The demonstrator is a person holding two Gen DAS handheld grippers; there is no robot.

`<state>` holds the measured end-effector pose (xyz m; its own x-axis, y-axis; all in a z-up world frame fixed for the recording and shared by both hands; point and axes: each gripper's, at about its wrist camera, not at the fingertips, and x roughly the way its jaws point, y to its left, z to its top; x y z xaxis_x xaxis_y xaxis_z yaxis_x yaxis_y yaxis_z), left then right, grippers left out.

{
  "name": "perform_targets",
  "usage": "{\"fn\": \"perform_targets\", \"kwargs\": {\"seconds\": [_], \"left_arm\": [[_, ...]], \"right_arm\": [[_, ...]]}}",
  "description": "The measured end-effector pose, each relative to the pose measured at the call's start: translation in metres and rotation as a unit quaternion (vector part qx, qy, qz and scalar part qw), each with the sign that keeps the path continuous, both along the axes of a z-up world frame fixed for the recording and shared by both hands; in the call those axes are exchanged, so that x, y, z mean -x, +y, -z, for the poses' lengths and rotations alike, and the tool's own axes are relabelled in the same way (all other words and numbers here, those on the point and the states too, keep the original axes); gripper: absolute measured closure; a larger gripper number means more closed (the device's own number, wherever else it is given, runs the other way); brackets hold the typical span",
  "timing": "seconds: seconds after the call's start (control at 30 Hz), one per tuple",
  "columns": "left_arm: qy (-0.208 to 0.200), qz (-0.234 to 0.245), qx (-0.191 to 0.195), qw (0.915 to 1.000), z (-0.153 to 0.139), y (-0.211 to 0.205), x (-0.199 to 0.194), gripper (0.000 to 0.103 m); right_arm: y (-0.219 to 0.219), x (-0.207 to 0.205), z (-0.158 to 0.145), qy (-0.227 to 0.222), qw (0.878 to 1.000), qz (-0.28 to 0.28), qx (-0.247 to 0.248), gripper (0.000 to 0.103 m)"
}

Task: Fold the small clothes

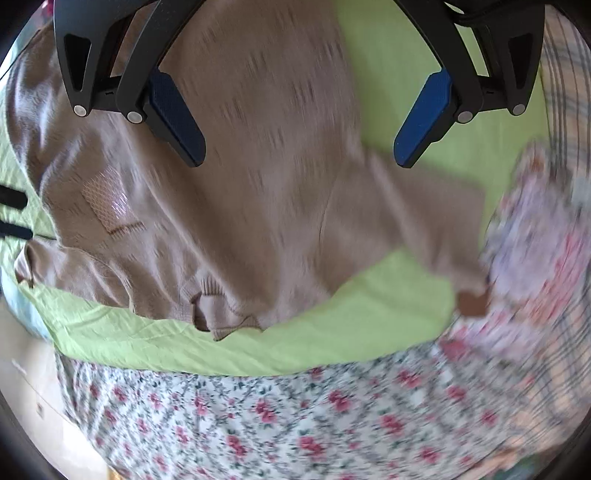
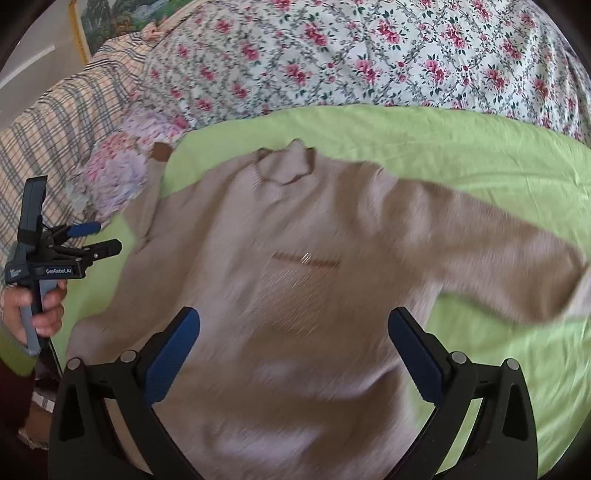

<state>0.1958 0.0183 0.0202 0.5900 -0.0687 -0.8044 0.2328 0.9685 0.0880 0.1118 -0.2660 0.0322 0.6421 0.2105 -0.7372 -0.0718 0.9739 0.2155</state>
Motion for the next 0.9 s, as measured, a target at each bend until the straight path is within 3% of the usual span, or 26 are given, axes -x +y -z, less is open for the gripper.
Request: {"fn": "perform_targets", "kwargs": {"seconds": [0.1,0.17,0.27,0.5,0.63,0.7,0.77,0.8,0.87,0.9], "left_arm": [[0.001,0.035,-0.005,0.9994,0.005,0.000,-0.044,0.001],[-0.016,0.044,0.007,0.9989,0.001,0.001,-0.065,0.001],[-0.004,0.047,0.002,0.9989,0.010,0.007,-0.108,0.001],[0.033,0.072,-0.011,0.9968,0.039,0.020,-0.192,0.001],[0.059,0.092,0.012,0.9940,0.051,0.028,-0.222,0.001],[0.100,0.106,0.034,0.9888,0.068,0.032,-0.233,0.005],[0.092,0.118,0.028,0.9884,0.076,0.031,-0.231,0.009],[0.082,0.129,0.029,0.9878,0.076,0.029,-0.225,0.020],[0.074,0.145,0.033,0.9861,0.073,0.025,-0.219,0.049],[0.067,0.157,0.030,0.9849,0.071,0.022,-0.211,0.074]], "right_arm": [[-0.021,-0.033,0.002,0.005,1.000,0.002,0.003,0.001],[-0.032,-0.054,0.005,0.010,1.000,0.004,0.011,0.001],[-0.048,-0.088,0.012,0.015,1.000,0.006,0.027,0.001],[-0.065,-0.166,0.034,0.033,0.996,-0.023,0.074,0.001],[-0.071,-0.188,0.055,0.049,0.994,-0.055,0.079,0.001],[-0.076,-0.190,0.073,0.073,0.993,-0.060,0.073,0.003],[-0.080,-0.186,0.088,0.094,0.991,-0.056,0.077,0.029],[-0.079,-0.180,0.090,0.088,0.991,-0.055,0.088,0.034],[-0.079,-0.170,0.090,0.092,0.992,-0.049,0.072,0.081],[-0.080,-0.166,0.087,0.090,0.993,-0.041,0.065,0.087]]}}
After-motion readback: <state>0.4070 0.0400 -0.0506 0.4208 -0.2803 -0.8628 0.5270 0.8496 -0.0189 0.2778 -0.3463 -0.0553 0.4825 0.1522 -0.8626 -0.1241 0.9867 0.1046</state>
